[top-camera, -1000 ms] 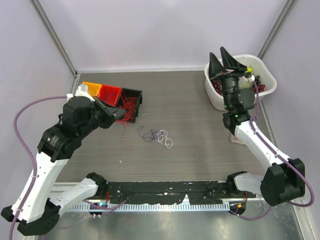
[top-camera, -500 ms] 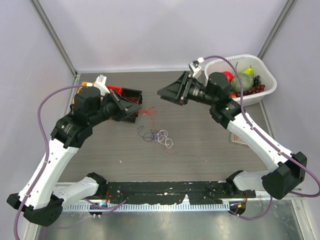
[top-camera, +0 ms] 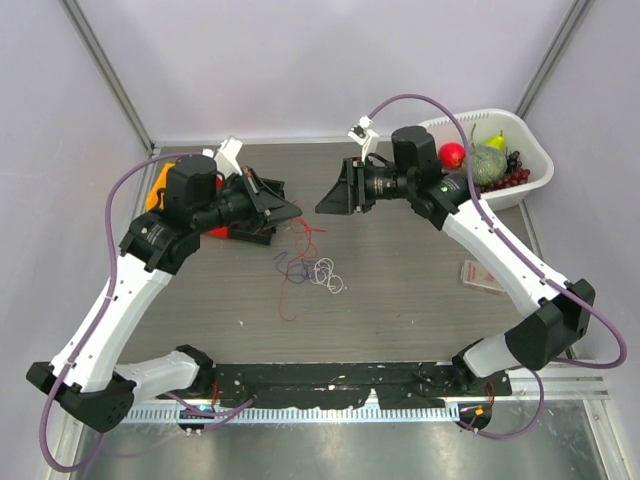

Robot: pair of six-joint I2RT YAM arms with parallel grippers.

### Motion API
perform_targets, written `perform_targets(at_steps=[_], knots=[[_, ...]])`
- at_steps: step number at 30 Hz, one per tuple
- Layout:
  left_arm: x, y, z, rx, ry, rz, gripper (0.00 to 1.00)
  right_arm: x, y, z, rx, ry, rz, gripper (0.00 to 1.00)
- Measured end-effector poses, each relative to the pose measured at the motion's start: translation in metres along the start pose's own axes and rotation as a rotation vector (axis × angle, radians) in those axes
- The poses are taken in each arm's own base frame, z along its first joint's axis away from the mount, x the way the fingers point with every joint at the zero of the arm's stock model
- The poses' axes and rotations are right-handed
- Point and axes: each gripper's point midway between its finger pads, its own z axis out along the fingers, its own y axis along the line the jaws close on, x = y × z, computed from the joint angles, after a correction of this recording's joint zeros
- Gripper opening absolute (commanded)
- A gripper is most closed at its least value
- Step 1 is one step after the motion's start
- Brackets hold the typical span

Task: Untangle the cables

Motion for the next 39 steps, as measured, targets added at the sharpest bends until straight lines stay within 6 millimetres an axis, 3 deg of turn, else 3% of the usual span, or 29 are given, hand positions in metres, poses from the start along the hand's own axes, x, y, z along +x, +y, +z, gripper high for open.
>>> perform_targets(at_steps=[5, 15, 21, 31, 36, 39], knots=[[-0.001, -0.01, -0.004, 0.034, 0.003, 0.023, 0.0, 0.018, -0.005, 0.012, -0.034, 0.073, 0.022, 0.44], [0.003, -0.011, -0.001, 0.044, 0.034, 0.035, 0.0, 0.053, 0.019, 0.038, -0.141, 0.15, 0.055, 0.44], [0.001, -0.011, 0.002, 0.052, 0.039, 0.036, 0.0, 0.07, 0.019, 0.05, -0.15, 0.166, 0.109, 0.45], [-0.014, -0.02, 0.0, 0.09, 0.004, 0.047, 0.0, 0.101, -0.026, 0.065, 0.026, 0.152, 0.242, 0.56], [-0.031, -0.017, -0.006, 0.089, -0.049, 0.035, 0.0, 0.125, -0.063, 0.063, 0.194, 0.161, 0.291, 0.59], [-0.042, -0.026, -0.014, 0.121, -0.088, 0.037, 0.0, 0.146, -0.087, 0.057, 0.313, 0.186, 0.309, 0.61]])
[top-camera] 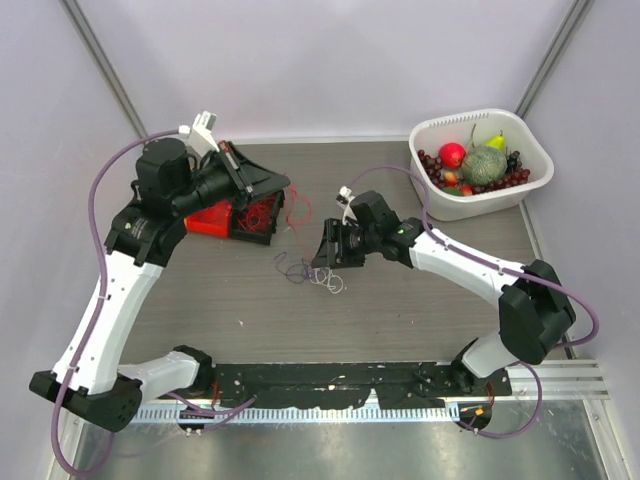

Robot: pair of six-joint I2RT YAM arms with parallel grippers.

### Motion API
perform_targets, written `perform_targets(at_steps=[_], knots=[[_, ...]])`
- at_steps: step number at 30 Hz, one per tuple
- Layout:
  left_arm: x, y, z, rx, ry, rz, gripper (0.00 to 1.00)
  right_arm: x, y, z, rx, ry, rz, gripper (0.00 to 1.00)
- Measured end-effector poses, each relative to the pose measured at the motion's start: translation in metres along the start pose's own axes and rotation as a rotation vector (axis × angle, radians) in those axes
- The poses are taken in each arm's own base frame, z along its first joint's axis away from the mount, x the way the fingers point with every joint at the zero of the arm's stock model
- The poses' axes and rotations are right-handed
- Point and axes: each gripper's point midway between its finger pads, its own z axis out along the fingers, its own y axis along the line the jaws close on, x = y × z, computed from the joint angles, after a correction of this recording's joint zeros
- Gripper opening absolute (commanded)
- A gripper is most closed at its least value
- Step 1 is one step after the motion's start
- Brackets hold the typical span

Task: Untangle the cables

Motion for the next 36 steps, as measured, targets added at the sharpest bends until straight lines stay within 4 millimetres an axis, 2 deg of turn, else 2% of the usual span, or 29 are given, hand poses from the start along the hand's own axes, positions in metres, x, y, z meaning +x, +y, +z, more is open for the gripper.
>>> perform_targets(at_steps=[3, 8, 10, 12, 14, 16, 18, 20, 23, 25, 27, 30, 36], knots=[[-0.014, -0.025, -0.009, 0.076, -0.05, 0.022, 0.0, 0.012, -0.029, 0.003, 0.135, 0.01, 0.003, 0.61], [-0.033, -0.08, -0.033, 0.227, -0.121, 0.077, 0.0, 0.026, -0.061, 0.012, 0.288, 0.036, -0.029, 0.61], [-0.036, -0.095, -0.042, 0.264, -0.135, 0.094, 0.0, 0.028, -0.067, 0.008, 0.33, 0.038, -0.027, 0.62], [-0.038, -0.104, -0.048, 0.287, -0.143, 0.106, 0.0, 0.022, -0.064, -0.002, 0.33, 0.01, -0.016, 0.63], [-0.037, -0.104, -0.049, 0.291, -0.14, 0.104, 0.0, 0.005, -0.056, -0.02, 0.311, -0.051, 0.005, 0.65], [-0.036, -0.1, -0.045, 0.284, -0.13, 0.094, 0.0, -0.018, -0.036, -0.042, 0.268, -0.134, 0.017, 0.65], [-0.034, -0.093, -0.039, 0.269, -0.115, 0.072, 0.0, -0.043, -0.009, -0.064, 0.204, -0.226, 0.025, 0.65], [-0.033, -0.085, -0.032, 0.253, -0.101, 0.054, 0.0, -0.064, 0.029, -0.087, 0.115, -0.311, 0.025, 0.65], [-0.031, -0.077, -0.026, 0.234, -0.088, 0.038, 0.0, -0.08, 0.081, -0.113, 0.003, -0.387, 0.01, 0.65], [-0.031, -0.075, -0.024, 0.228, -0.082, 0.032, 0.0, -0.086, 0.102, -0.124, -0.034, -0.419, 0.004, 0.65], [-0.03, -0.075, -0.023, 0.228, -0.078, 0.031, 0.0, -0.088, 0.112, -0.129, -0.048, -0.437, 0.005, 0.64], [-0.029, -0.074, -0.023, 0.228, -0.076, 0.031, 0.0, -0.091, 0.11, -0.132, -0.022, -0.456, 0.014, 0.64], [-0.029, -0.073, -0.023, 0.226, -0.073, 0.029, 0.0, -0.101, 0.104, -0.12, 0.026, -0.457, 0.026, 0.63]])
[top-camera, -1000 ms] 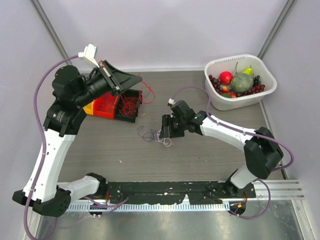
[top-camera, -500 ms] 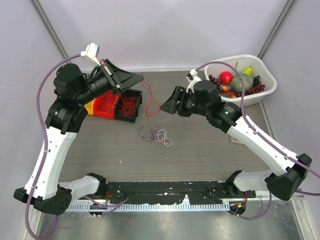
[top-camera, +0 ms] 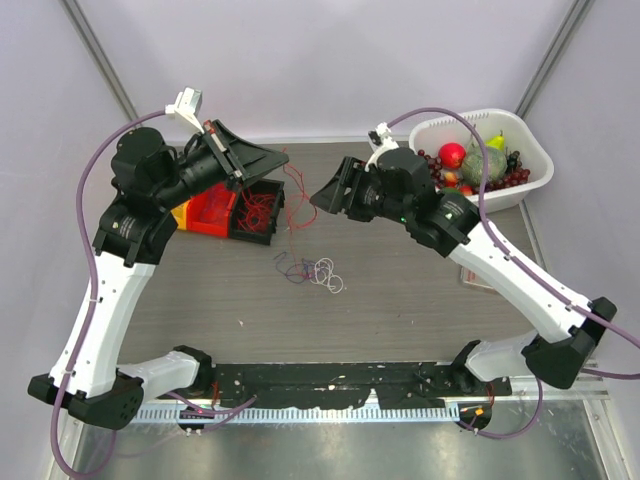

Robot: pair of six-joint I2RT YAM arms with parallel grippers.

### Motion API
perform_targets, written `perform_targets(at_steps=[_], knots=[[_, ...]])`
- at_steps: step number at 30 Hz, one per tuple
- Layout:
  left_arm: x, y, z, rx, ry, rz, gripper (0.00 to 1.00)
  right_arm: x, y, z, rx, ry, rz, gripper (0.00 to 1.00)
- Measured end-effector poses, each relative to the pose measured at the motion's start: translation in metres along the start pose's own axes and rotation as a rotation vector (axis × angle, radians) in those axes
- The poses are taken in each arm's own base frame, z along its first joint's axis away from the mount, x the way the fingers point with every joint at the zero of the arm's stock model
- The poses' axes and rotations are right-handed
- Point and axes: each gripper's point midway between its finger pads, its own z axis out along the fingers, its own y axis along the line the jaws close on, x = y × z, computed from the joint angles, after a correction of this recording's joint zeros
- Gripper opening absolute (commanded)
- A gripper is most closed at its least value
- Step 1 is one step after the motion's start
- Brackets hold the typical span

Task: Untangle the cables

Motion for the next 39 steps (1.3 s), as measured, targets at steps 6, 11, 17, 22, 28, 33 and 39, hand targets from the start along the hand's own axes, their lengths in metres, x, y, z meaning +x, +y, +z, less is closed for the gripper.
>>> perform_targets(at_steps=[6, 11, 17, 22, 28, 33, 39], knots=[[0.001, 0.0, 0.0, 0.001, 0.002, -0.002, 0.0, 0.009, -0.002, 0.02, 0.024, 0.034, -0.007, 0.61], [0.001, -0.001, 0.0, 0.005, 0.003, -0.017, 0.0, 0.02, -0.005, 0.025, 0.055, 0.055, -0.022, 0.61], [0.0, -0.004, 0.0, 0.014, 0.002, -0.02, 0.0, 0.029, -0.008, 0.033, 0.079, 0.062, -0.051, 0.59], [0.0, -0.006, 0.0, 0.021, 0.001, -0.028, 0.0, 0.032, -0.02, 0.042, 0.129, 0.057, -0.07, 0.58], [0.0, -0.008, 0.0, 0.028, 0.005, -0.035, 0.0, 0.031, -0.032, 0.051, 0.182, 0.04, -0.083, 0.58], [0.0, -0.009, -0.001, 0.034, 0.003, -0.049, 0.0, 0.028, -0.032, 0.052, 0.185, 0.024, -0.084, 0.58], [0.001, -0.008, -0.001, 0.039, 0.001, -0.057, 0.0, 0.025, -0.026, 0.054, 0.167, 0.014, -0.074, 0.58]])
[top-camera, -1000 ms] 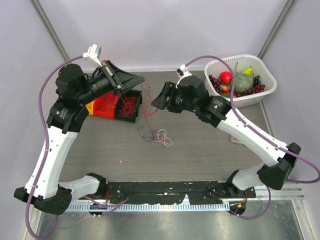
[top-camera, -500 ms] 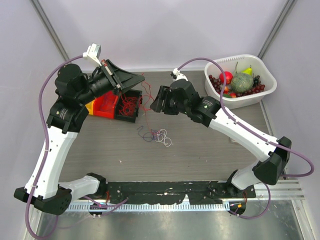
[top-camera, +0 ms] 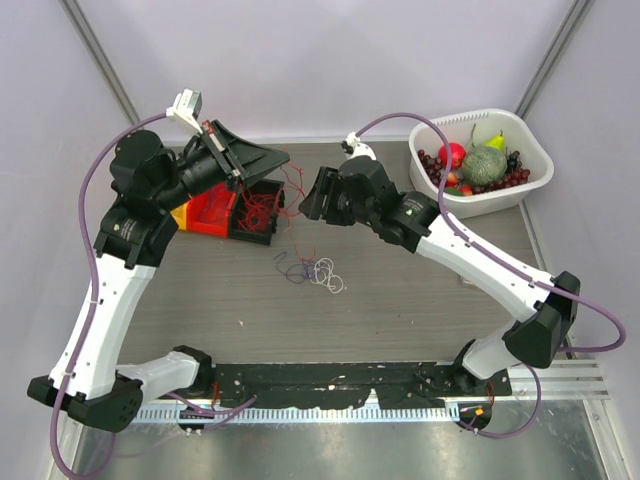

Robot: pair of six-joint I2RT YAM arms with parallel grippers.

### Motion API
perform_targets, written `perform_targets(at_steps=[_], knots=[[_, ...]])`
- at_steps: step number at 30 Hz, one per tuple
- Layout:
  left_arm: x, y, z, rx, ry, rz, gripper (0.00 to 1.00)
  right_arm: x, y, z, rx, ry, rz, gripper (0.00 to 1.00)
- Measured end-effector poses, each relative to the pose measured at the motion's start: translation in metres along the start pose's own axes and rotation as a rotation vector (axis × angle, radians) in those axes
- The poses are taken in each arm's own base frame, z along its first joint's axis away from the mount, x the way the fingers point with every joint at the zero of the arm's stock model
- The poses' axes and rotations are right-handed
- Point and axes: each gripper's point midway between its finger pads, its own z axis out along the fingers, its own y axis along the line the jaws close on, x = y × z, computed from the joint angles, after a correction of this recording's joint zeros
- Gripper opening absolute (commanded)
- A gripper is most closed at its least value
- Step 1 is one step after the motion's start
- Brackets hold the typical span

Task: Untangle the cables

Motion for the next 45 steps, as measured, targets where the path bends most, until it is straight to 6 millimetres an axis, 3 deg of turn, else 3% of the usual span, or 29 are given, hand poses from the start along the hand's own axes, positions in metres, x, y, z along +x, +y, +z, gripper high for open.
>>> perform_targets(at_steps=[11, 19, 22, 24, 26, 30, 32, 34, 37, 43, 45], knots=[[0.002, 0.001, -0.002, 0.006, -0.003, -0.014, 0.0, 0.014, 0.022, 0.002, -0.037, 0.015, -0.029, 0.58], [-0.004, -0.002, -0.002, 0.011, -0.036, -0.013, 0.0, 0.031, 0.016, 0.012, 0.02, 0.011, -0.083, 0.58], [-0.009, -0.005, -0.003, 0.003, -0.062, -0.007, 0.0, 0.059, -0.009, 0.023, 0.093, 0.033, -0.117, 0.59], [-0.017, -0.014, -0.005, -0.002, -0.084, 0.007, 0.0, 0.09, -0.041, 0.034, 0.159, 0.069, -0.151, 0.59], [-0.029, -0.03, -0.01, -0.003, -0.118, 0.045, 0.0, 0.13, -0.086, 0.041, 0.238, 0.129, -0.193, 0.61], [-0.05, -0.067, -0.027, 0.015, -0.21, 0.153, 0.0, 0.194, -0.168, 0.029, 0.374, 0.261, -0.269, 0.61], [-0.055, -0.08, -0.038, 0.026, -0.247, 0.2, 0.0, 0.206, -0.189, 0.018, 0.407, 0.292, -0.288, 0.61], [-0.057, -0.08, -0.042, 0.014, -0.259, 0.219, 0.0, 0.204, -0.191, 0.013, 0.401, 0.283, -0.294, 0.61], [-0.057, -0.071, -0.046, -0.034, -0.265, 0.24, 0.0, 0.181, -0.172, 0.008, 0.341, 0.216, -0.285, 0.61], [-0.074, -0.024, -0.04, -0.246, -0.281, 0.299, 0.0, 0.12, -0.112, -0.017, 0.191, 0.078, -0.252, 0.61], [-0.081, 0.006, -0.034, -0.35, -0.276, 0.317, 0.0, 0.097, -0.09, -0.03, 0.138, 0.029, -0.238, 0.6]])
